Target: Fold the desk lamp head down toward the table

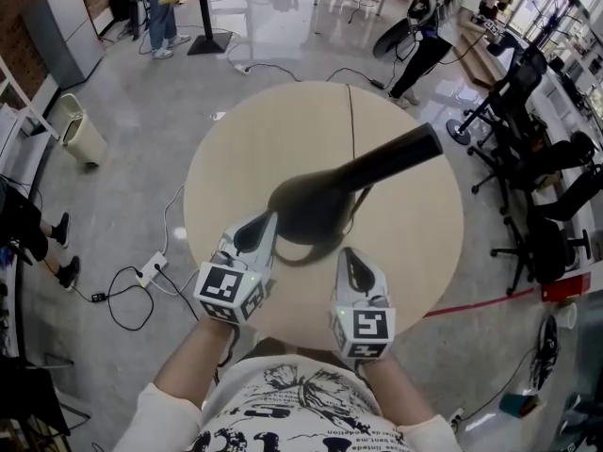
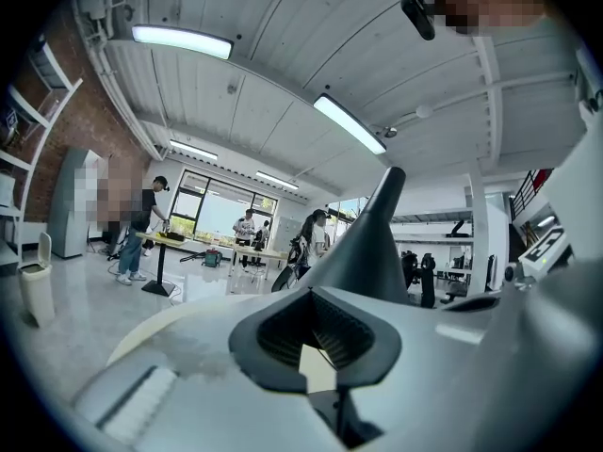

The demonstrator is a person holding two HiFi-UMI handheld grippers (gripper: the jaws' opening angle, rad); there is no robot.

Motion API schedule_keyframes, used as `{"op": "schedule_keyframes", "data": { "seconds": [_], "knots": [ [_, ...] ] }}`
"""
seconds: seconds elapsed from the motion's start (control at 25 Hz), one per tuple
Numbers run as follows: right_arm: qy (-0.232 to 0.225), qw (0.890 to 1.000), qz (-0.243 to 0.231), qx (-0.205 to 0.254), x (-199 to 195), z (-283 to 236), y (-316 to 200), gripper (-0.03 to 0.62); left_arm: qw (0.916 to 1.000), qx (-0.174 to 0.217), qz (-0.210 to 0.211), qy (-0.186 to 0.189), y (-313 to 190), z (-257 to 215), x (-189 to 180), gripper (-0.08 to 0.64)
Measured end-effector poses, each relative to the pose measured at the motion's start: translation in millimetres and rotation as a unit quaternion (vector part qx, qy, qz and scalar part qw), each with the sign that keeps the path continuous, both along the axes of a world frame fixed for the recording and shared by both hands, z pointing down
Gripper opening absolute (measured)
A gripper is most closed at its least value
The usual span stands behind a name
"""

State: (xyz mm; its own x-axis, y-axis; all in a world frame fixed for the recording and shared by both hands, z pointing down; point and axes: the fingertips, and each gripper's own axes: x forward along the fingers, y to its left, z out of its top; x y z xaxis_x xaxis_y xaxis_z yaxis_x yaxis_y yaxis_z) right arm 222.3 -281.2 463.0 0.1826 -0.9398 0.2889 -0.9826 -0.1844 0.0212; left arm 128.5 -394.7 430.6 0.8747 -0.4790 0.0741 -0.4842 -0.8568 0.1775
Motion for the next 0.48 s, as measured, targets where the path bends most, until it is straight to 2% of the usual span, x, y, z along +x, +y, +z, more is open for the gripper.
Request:
{"op": "schedule_keyframes", "data": {
  "seconds": [0.28,0.48],
  "knots": [
    [0.003,1.0,-0.013,0.025,-10,-18,4,0.009,0.9996,0.02,0.009,0.015,43,-22,-25,0.003],
    [-0.004,1.0,-0.003,0.025,-31,-10,16,0.008,0.9996,0.0,0.016,0.022,73,-8,-57,0.003]
  ]
}}
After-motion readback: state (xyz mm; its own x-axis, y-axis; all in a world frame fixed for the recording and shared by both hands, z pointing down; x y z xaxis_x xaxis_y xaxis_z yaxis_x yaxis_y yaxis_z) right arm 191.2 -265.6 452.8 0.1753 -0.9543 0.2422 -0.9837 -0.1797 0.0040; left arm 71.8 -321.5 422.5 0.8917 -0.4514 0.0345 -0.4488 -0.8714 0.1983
